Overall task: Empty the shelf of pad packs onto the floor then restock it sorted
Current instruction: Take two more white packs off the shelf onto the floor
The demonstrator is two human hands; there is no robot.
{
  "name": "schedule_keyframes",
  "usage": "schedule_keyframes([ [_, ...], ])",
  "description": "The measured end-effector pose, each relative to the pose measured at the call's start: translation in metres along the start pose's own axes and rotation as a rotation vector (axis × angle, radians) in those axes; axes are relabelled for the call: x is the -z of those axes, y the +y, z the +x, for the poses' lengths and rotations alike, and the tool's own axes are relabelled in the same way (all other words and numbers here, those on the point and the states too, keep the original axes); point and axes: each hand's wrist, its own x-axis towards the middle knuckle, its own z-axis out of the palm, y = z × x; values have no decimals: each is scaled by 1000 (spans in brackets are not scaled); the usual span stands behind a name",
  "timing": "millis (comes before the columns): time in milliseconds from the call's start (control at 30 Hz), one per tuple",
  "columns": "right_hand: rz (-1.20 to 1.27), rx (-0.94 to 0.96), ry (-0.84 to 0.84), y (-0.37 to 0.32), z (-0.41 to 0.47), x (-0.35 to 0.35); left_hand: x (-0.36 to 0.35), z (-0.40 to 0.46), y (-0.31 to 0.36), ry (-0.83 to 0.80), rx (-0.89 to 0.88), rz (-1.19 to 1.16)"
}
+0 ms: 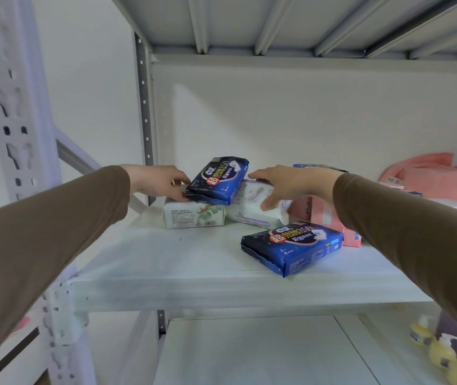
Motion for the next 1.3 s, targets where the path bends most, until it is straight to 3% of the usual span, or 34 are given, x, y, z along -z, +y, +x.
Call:
schedule_keyframes([
  [167,-19,93,30,-14,-6,0,0,-12,6,-93,10,53],
  [300,-73,97,33,-17,-4,-2,-4,-13,13,-64,50,37],
  [500,-80,32,51,-10,-1,-3,-4,-12,7,-18,31,148],
  [733,-135,-103,12,-3,12,1,-7,-10,6,6,147,167],
  [1067,-539,-16,306,-3,29,-33,-13,-4,-14,100,239,141],
  [1167,-446,-15,268,-1,29,-30,-14,-4,-15,113,242,125],
  [1300,-111,-43,181,-3,20,-7,-6,-1,-11,92,267,30],
])
